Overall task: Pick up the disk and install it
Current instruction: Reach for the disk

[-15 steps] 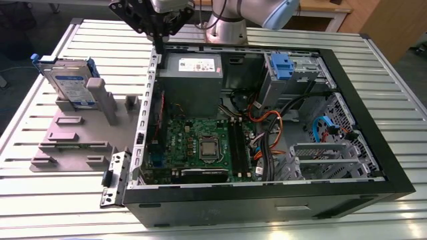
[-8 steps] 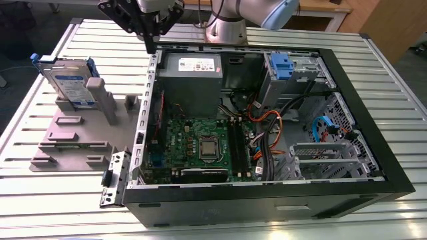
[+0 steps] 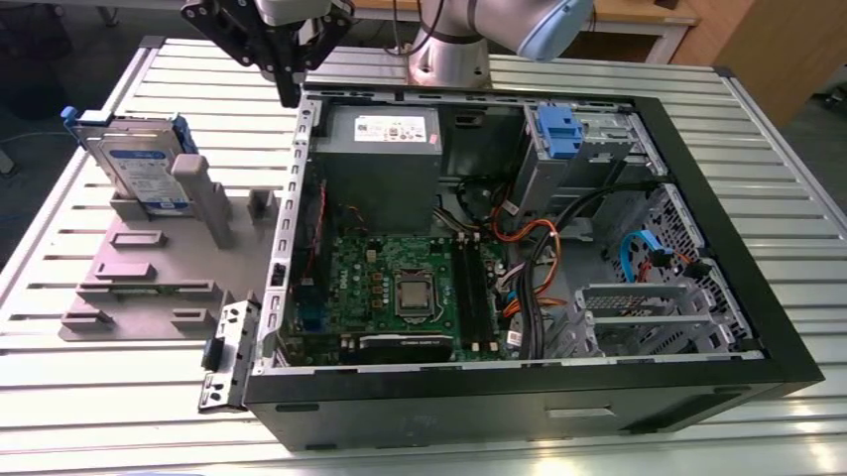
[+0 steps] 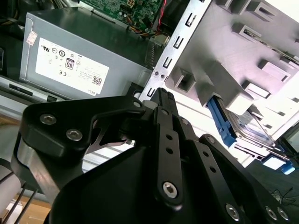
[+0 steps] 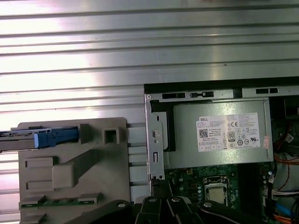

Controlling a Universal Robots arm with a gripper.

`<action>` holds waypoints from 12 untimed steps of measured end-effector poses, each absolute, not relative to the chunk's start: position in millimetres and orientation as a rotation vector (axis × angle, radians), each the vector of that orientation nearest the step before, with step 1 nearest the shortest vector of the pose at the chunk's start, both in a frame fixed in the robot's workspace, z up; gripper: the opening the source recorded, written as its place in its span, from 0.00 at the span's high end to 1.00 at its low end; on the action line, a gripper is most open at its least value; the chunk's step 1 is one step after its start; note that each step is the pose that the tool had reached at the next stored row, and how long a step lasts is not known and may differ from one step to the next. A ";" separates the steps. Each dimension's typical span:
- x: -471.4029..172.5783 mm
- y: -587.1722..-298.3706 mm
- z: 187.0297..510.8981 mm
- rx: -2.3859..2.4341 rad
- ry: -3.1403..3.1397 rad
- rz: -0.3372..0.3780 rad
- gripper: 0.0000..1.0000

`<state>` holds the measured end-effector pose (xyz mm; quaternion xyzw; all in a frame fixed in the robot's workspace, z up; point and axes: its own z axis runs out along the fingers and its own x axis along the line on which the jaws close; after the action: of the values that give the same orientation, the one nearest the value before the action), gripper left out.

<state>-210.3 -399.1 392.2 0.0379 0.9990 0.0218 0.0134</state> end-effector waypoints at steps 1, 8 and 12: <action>-211.2 -399.1 392.2 0.118 3.112 0.068 0.89; -213.4 -399.2 391.9 0.118 3.112 0.068 0.89; -216.5 -399.4 391.6 0.118 3.112 0.068 0.89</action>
<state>-216.5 -399.4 391.6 0.0378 0.9990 0.0218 0.0134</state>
